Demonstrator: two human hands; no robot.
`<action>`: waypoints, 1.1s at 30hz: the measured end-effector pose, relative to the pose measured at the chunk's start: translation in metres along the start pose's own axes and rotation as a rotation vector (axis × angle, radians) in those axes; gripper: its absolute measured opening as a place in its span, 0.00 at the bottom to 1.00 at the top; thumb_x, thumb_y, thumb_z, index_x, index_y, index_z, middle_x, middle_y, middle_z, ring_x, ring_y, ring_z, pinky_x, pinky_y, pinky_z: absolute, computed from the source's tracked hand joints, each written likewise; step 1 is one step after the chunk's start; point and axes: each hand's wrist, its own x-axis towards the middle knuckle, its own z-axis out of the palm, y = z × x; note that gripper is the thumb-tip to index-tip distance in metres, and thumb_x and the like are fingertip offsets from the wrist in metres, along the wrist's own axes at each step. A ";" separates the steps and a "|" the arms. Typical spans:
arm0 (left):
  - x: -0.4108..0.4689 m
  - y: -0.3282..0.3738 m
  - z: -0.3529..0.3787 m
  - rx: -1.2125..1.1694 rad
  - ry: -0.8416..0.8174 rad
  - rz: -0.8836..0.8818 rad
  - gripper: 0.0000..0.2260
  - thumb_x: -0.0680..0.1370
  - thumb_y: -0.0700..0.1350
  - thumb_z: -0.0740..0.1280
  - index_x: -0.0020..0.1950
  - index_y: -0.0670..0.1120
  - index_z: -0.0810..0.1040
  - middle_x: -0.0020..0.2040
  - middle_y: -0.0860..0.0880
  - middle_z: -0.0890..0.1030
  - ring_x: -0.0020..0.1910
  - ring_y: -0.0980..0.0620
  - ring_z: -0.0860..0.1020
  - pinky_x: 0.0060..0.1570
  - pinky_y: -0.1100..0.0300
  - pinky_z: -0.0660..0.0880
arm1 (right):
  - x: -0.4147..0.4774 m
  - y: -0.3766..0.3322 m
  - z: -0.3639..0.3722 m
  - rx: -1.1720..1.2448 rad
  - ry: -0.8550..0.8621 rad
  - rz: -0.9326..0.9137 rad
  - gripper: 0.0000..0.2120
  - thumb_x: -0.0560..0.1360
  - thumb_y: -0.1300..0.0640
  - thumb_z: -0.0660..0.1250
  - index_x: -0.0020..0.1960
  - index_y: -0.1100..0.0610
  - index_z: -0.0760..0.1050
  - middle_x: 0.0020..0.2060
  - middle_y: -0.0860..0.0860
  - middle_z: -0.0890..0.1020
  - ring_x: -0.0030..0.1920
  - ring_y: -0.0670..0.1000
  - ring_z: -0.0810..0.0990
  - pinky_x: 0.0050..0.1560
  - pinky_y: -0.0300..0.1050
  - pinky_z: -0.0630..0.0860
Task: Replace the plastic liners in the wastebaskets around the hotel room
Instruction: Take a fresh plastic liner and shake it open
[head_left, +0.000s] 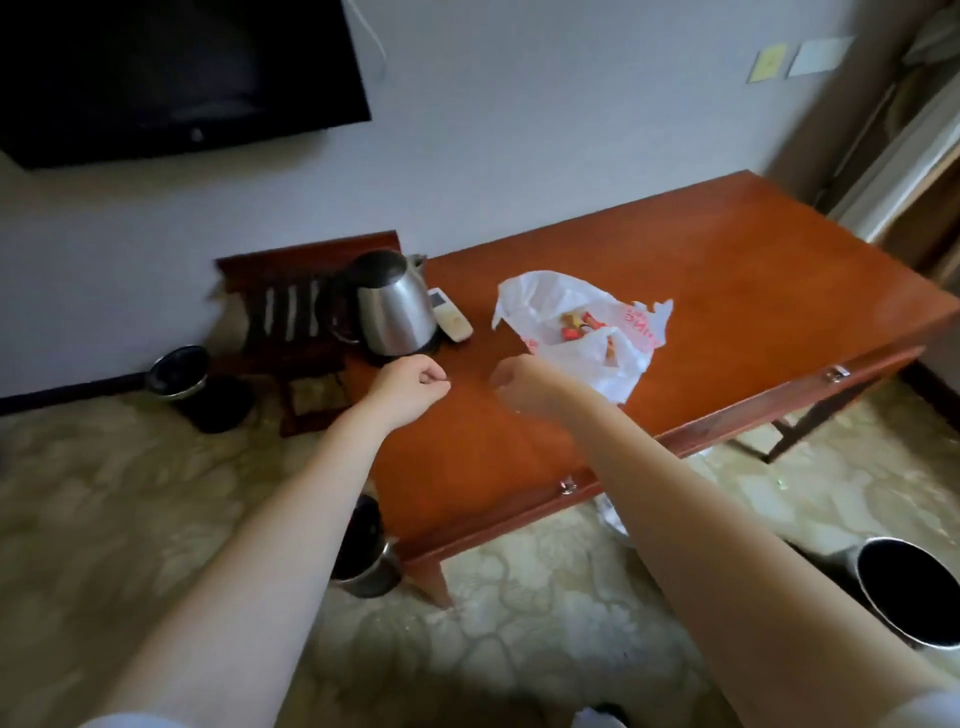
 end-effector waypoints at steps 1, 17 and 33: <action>-0.009 -0.026 -0.025 -0.003 0.031 -0.019 0.07 0.77 0.48 0.66 0.54 0.49 0.78 0.48 0.53 0.78 0.49 0.54 0.76 0.46 0.62 0.71 | 0.008 -0.035 0.011 -0.024 -0.020 -0.039 0.15 0.77 0.59 0.60 0.63 0.58 0.77 0.57 0.54 0.80 0.56 0.56 0.79 0.56 0.50 0.77; -0.228 -0.420 -0.315 -0.189 0.626 -0.529 0.05 0.76 0.39 0.69 0.50 0.42 0.81 0.48 0.47 0.80 0.50 0.48 0.78 0.51 0.59 0.73 | 0.077 -0.529 0.258 -0.375 -0.383 -0.759 0.15 0.80 0.56 0.61 0.63 0.58 0.76 0.57 0.54 0.78 0.60 0.57 0.77 0.55 0.45 0.73; -0.353 -0.660 -0.558 -0.200 0.965 -1.001 0.09 0.77 0.43 0.67 0.54 0.40 0.81 0.51 0.41 0.82 0.47 0.49 0.77 0.47 0.58 0.73 | 0.154 -0.938 0.481 -0.419 -0.667 -1.181 0.13 0.78 0.57 0.63 0.61 0.55 0.78 0.61 0.54 0.78 0.59 0.55 0.77 0.57 0.45 0.75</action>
